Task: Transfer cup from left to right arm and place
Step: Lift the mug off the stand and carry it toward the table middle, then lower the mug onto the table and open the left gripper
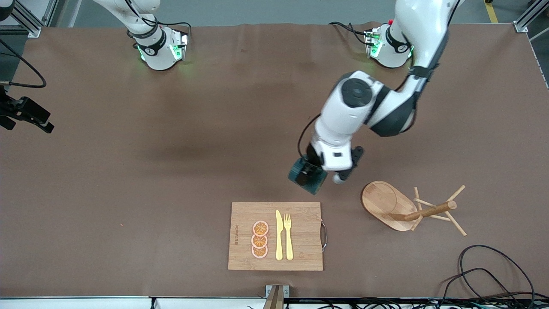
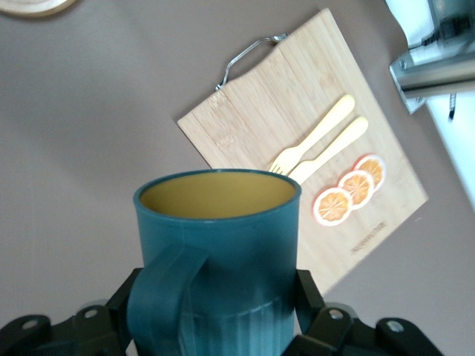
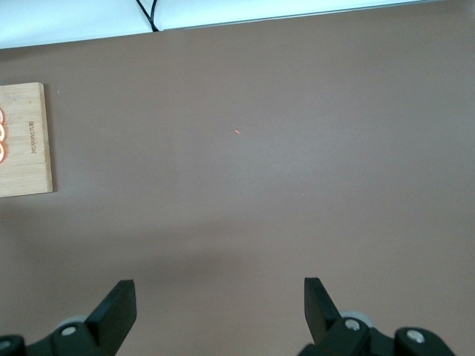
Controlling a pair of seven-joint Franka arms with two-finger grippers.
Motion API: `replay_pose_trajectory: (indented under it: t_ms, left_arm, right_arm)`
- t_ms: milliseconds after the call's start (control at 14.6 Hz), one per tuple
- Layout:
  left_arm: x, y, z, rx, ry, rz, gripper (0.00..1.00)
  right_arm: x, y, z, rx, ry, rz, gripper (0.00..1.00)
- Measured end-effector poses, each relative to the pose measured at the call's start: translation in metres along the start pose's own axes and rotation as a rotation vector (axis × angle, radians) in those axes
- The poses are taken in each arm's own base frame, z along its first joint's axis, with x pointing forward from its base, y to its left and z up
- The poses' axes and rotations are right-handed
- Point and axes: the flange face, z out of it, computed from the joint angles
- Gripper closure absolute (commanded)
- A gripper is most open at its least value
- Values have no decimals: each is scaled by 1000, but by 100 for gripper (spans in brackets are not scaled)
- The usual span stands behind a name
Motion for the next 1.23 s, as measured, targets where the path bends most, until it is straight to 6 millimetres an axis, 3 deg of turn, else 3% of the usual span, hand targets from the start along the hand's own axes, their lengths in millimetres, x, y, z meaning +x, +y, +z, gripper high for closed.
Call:
replay_pose_trajectory:
  t_ms: [205, 684, 890, 1232]
  left_arm:
    - [-62, -6, 34, 14, 149, 163, 40]
    - [-169, -40, 110, -118, 501, 449, 40]
    - [-193, -60, 141, -126, 637, 567, 40]
    - [-205, -82, 181, -128, 831, 752, 40]
  right_arm:
    - [0, 0, 0, 0, 0, 0, 0]
    - [0, 1, 0, 0, -1, 2, 0]
    - [0, 1, 0, 0, 2, 2, 0]
    - [1, 2, 1, 0, 1, 3, 0]
